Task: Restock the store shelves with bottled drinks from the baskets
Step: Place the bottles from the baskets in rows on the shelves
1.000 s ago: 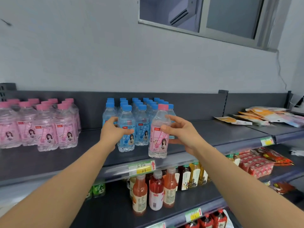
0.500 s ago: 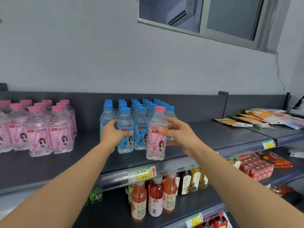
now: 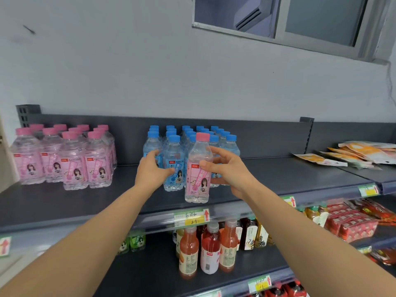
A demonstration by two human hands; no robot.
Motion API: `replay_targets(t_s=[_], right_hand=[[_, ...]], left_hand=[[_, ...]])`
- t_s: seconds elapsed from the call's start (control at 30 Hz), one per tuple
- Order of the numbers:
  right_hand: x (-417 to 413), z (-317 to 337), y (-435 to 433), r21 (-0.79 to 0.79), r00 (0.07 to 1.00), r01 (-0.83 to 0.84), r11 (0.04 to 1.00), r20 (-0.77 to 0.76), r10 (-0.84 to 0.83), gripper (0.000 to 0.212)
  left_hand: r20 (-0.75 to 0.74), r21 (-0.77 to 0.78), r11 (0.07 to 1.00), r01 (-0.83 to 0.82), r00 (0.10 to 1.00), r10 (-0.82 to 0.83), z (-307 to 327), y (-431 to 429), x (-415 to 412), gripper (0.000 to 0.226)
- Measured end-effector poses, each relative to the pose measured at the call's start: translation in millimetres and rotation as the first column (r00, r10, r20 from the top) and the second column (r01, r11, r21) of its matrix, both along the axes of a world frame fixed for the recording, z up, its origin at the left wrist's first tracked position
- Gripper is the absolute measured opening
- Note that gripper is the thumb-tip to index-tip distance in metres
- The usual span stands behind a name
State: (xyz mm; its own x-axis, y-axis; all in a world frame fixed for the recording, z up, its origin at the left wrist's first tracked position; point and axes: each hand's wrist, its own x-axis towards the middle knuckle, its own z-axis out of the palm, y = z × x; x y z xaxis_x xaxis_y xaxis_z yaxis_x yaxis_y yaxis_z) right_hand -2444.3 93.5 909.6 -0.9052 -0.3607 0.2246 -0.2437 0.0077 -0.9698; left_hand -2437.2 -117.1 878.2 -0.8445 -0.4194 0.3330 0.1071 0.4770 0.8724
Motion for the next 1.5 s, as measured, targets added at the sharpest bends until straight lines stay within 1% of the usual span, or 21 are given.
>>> replay_targets(t_s=[0.07, 0.13, 0.23, 0.3, 0.4, 0.67, 0.83, 0.93, 1.0, 1.17, 1.37, 1.5], right_hand=[[3.8, 2.7, -12.1, -0.004, 1.000, -0.022, 1.000, 0.002, 0.022, 0.060], [9.4, 5.4, -28.5, -0.011, 0.999, -0.045, 0.999, 0.001, 0.045, 0.061], [20.9, 10.0, -57.9, 0.004, 0.994, -0.104, 0.995, -0.021, 0.104, 0.058], [29.0, 13.1, -78.6, 0.012, 0.990, -0.138, 0.990, -0.034, 0.139, 0.056], [39.7, 16.5, -112.2, 0.009, 0.985, -0.165, 0.986, -0.040, 0.165, 0.059], [61.2, 27.6, -209.2, 0.038, 0.966, -0.243, 0.969, -0.082, 0.246, 0.062], [62.9, 29.4, -270.1, 0.070, 0.963, -0.224, 0.972, -0.135, 0.231, 0.061], [61.4, 22.5, -300.4, 0.106, 0.963, -0.196, 0.975, -0.164, 0.212, 0.066], [60.5, 17.5, -313.9, 0.123, 0.968, -0.170, 0.978, -0.165, 0.189, 0.066], [56.0, 3.0, -330.2, 0.229, 0.976, -0.105, 0.968, -0.165, 0.145, 0.056], [46.3, -22.9, -336.0, 0.375, 0.983, -0.023, 0.927, -0.158, 0.088, 0.037], [39.3, -37.8, -335.6, 0.452, 0.989, 0.002, 0.892, -0.134, 0.065, 0.036]], left_hand=[[0.002, -0.014, 1.000, 0.021, 1.000, -0.021, 2.5, -1.2, 16.6, 0.059], [0.030, -0.019, 0.996, 0.091, 0.995, -0.091, 4.5, -6.2, 34.3, 0.049], [0.047, 0.013, 0.974, 0.228, 0.972, -0.228, 10.1, -20.2, 63.0, 0.052], [0.041, 0.034, 0.960, 0.276, 0.960, -0.278, 13.8, -34.0, 79.5, 0.055], [0.045, 0.072, 0.946, 0.315, 0.947, -0.319, 20.3, -61.1, 102.4, 0.056], [-0.038, 0.077, 0.975, 0.207, 0.978, -0.205, 28.9, -154.0, 132.8, 0.043], [-0.076, 0.089, 0.989, 0.119, 0.991, -0.113, 31.1, -205.1, 140.8, 0.039], [-0.072, 0.083, 0.992, 0.091, 0.994, -0.085, 28.0, -229.4, 142.5, 0.039], [-0.075, 0.103, 0.992, 0.078, 0.995, -0.070, 22.6, -244.0, 142.1, 0.035], [-0.054, 0.139, 0.990, 0.026, 0.998, -0.019, 10.3, -273.4, 131.6, 0.032], [0.003, 0.176, 0.984, -0.030, 1.000, 0.030, -6.4, -295.1, 115.1, 0.035], [0.033, 0.221, 0.974, -0.041, 0.999, 0.035, -15.0, -302.3, 103.7, 0.036]])
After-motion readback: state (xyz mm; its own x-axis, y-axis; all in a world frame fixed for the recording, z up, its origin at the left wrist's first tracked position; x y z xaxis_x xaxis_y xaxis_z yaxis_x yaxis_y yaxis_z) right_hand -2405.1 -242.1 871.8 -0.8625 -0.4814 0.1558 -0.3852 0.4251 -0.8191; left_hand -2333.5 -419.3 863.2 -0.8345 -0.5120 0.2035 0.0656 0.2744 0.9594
